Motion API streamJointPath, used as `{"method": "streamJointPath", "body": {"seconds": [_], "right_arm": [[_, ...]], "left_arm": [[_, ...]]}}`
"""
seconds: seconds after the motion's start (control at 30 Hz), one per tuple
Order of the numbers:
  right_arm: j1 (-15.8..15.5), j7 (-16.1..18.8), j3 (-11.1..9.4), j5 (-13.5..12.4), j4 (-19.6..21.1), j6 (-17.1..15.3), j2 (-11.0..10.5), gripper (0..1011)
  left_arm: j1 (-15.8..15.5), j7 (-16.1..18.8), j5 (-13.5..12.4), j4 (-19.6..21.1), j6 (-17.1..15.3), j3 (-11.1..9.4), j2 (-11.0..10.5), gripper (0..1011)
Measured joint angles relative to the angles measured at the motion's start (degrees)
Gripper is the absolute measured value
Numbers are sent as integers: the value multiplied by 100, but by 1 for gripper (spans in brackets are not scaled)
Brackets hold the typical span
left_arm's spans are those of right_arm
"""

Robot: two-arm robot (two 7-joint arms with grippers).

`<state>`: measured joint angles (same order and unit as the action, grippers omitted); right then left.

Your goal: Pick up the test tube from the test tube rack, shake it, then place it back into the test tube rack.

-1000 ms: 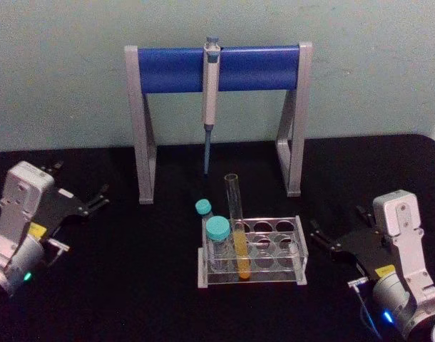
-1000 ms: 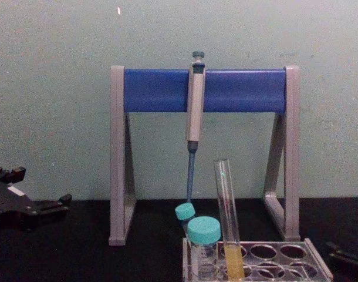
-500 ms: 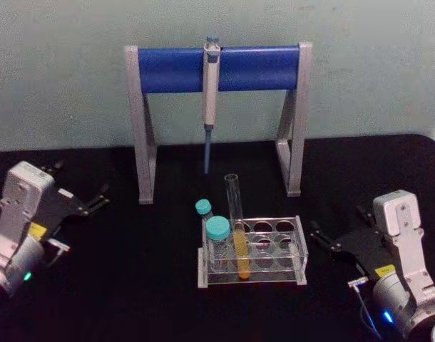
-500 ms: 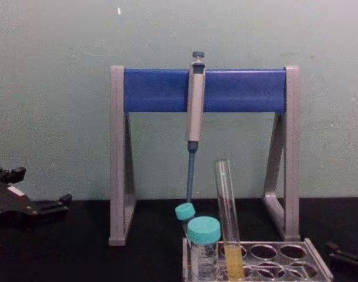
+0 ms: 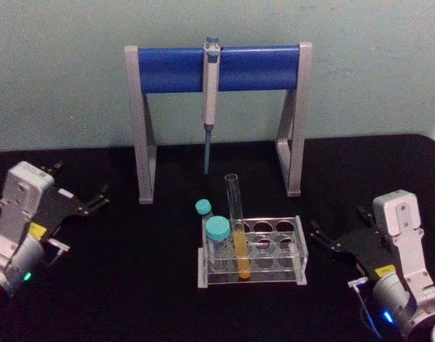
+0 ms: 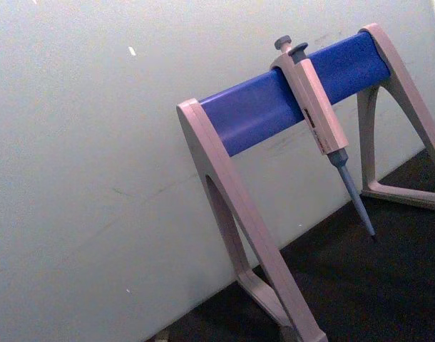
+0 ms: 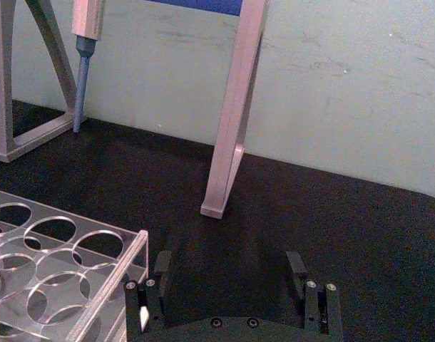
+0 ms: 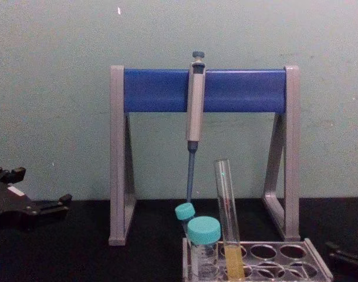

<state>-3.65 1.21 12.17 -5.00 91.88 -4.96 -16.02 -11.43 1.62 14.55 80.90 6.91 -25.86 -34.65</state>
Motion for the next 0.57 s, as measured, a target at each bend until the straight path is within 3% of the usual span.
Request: {"method": "streamJointPath", "body": {"seconds": [0.57], "right_arm": [[0, 0, 0, 0, 0, 0, 1, 1000]], "left_arm": [[0, 0, 0, 0, 0, 0, 0, 1001]]}}
